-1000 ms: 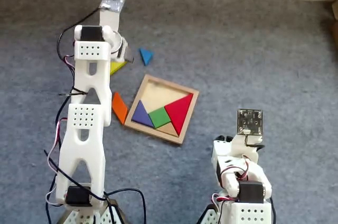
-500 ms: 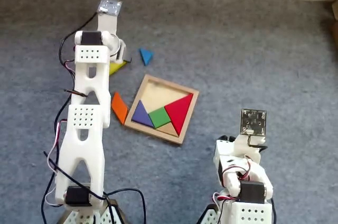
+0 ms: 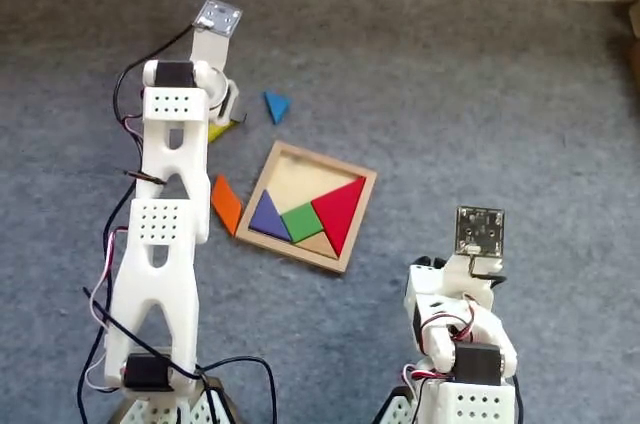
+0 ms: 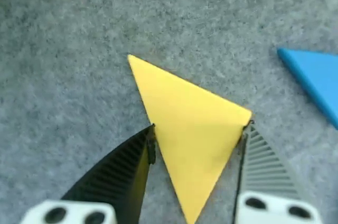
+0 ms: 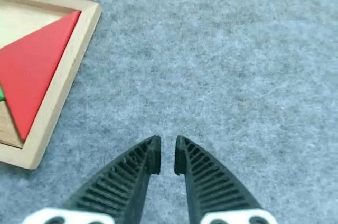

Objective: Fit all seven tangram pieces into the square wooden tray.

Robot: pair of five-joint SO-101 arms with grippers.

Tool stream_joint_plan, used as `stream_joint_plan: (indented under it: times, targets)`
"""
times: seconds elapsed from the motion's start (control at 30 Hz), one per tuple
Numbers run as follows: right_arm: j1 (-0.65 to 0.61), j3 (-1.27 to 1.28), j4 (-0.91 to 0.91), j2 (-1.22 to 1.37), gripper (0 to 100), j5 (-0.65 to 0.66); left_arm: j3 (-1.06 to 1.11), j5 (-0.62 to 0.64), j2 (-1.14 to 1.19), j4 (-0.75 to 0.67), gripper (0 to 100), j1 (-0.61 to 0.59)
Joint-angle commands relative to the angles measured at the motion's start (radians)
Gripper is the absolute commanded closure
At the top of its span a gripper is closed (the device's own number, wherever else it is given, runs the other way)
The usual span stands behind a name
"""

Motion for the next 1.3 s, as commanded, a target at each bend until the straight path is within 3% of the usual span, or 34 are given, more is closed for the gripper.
stream_joint_plan:
  times: [0.0,0.1,0.27,0.53,0.67,0.77,0.93,1.1,1.27]
  targets:
    - [0.015,0.091,-0.002,-0.015,93.3,0.011,-0.016,-0.043,-0.007,0.077,79,0.062]
    - [0.016,0.091,-0.002,-0.015,93.3,0.011,-0.053,-0.109,-0.024,0.127,84,0.097]
    - [0.016,0.091,-0.002,-0.015,93.3,0.011,-0.053,-0.11,-0.108,0.196,86,0.151]
    - [0.016,0.091,-0.002,-0.016,93.3,0.011,-0.053,-0.104,-0.213,0.23,85,0.194]
    - [0.016,0.091,-0.002,-0.016,93.3,0.011,-0.053,-0.021,-0.222,0.226,80,0.177]
    - [0.016,0.091,-0.002,-0.016,93.3,0.011,-0.044,0.08,-0.202,0.137,75,0.14]
    - [0.016,0.091,-0.002,-0.016,93.3,0.011,-0.036,0.183,-0.096,-0.114,74,0.079]
    - [0.016,0.091,-0.002,-0.016,93.3,0.011,-0.038,0.183,0.013,-0.284,77,0.051]
    - [0.016,0.091,-0.002,-0.016,93.3,0.011,-0.038,0.127,0.096,-0.339,86,0.044]
